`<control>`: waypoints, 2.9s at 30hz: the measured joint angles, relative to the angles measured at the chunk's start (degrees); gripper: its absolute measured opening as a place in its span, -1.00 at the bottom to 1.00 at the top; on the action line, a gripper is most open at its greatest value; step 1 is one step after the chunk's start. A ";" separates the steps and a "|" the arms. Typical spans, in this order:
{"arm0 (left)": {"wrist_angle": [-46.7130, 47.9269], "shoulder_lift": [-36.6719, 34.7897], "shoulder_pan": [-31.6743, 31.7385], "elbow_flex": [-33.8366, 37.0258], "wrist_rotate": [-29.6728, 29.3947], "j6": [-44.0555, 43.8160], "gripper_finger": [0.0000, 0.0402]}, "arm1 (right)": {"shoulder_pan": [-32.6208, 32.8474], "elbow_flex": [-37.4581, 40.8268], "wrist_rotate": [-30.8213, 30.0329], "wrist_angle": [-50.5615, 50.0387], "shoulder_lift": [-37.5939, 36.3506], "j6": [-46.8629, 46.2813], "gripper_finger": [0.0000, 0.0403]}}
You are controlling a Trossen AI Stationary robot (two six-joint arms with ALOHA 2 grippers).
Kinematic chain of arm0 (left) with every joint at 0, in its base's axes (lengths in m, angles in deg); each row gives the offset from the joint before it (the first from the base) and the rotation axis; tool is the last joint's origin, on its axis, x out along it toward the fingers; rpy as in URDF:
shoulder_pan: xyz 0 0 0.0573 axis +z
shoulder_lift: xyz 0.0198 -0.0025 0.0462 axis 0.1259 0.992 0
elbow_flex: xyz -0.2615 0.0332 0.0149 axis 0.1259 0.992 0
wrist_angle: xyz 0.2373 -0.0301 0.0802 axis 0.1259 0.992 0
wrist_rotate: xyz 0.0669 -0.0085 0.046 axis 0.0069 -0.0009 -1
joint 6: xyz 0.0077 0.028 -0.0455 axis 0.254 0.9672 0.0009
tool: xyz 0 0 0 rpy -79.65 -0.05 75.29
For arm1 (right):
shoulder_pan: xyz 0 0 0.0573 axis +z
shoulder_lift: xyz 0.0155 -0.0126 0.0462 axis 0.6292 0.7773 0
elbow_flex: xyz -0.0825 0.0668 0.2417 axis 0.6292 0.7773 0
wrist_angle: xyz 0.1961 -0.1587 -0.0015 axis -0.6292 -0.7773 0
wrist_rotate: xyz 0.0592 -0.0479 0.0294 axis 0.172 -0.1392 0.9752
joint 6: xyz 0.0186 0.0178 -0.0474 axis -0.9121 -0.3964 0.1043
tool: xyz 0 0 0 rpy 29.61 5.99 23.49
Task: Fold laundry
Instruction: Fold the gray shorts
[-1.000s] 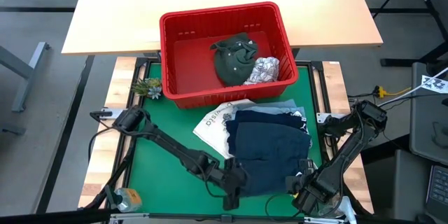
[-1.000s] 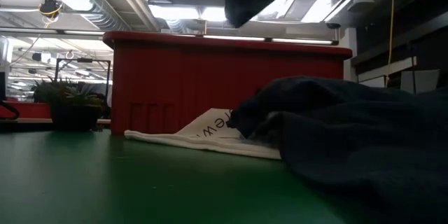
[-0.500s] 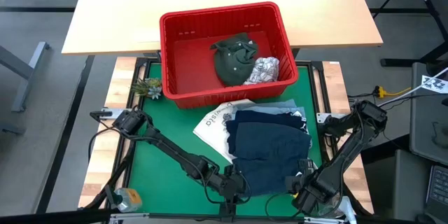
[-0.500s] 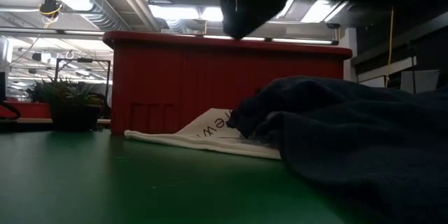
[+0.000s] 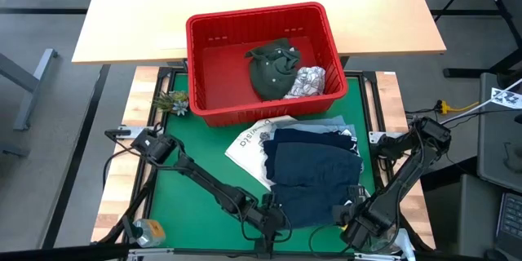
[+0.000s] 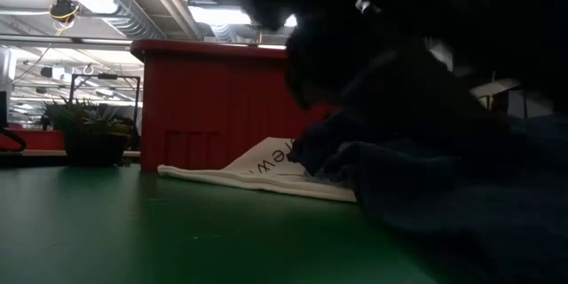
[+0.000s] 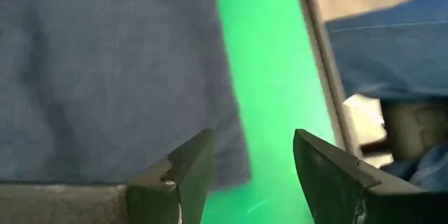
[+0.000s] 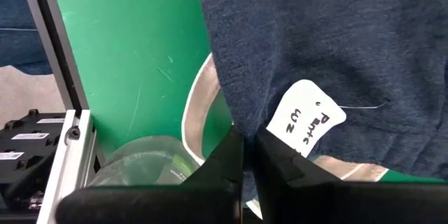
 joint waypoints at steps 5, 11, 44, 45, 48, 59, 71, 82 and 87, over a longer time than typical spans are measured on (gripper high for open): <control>-0.68 1.50 -0.13 0.05 -0.86 0.08 -0.06 | 0.01 -0.02 0.00 0.05 0.00 0.02 -0.92; -0.27 3.35 -0.46 -0.02 -2.29 1.78 -0.06 | 0.00 -0.02 -0.04 0.04 0.00 0.00 -0.92; 11.06 -10.05 3.36 0.13 -2.53 -7.60 -0.96 | -0.46 -10.70 -7.69 -19.08 0.00 0.48 -0.92; 11.84 -10.93 3.96 0.13 -2.20 -7.59 -0.96 | -0.48 -10.78 -7.77 -20.72 0.00 -0.19 -0.92; 14.21 -13.03 5.68 0.07 -1.95 -7.47 -0.95 | -0.55 -10.78 -9.67 -25.59 -0.40 -1.62 -0.92; 21.13 -16.76 13.01 -0.02 -2.86 -4.44 -0.95 | -7.10 -8.58 -18.96 -28.89 -3.63 0.96 -0.92; 30.71 -16.80 20.42 -0.02 -5.23 -2.87 -0.95 | -16.00 4.99 -21.50 -28.92 -15.17 2.74 -0.92; 29.50 -16.80 24.87 -0.02 -7.58 -0.93 -0.95 | -22.14 13.71 -25.10 -28.74 -21.66 3.50 -0.92; 29.58 -16.80 25.51 -0.02 -7.76 0.12 -0.95 | -22.18 14.96 -26.53 -28.18 -21.59 5.75 -0.92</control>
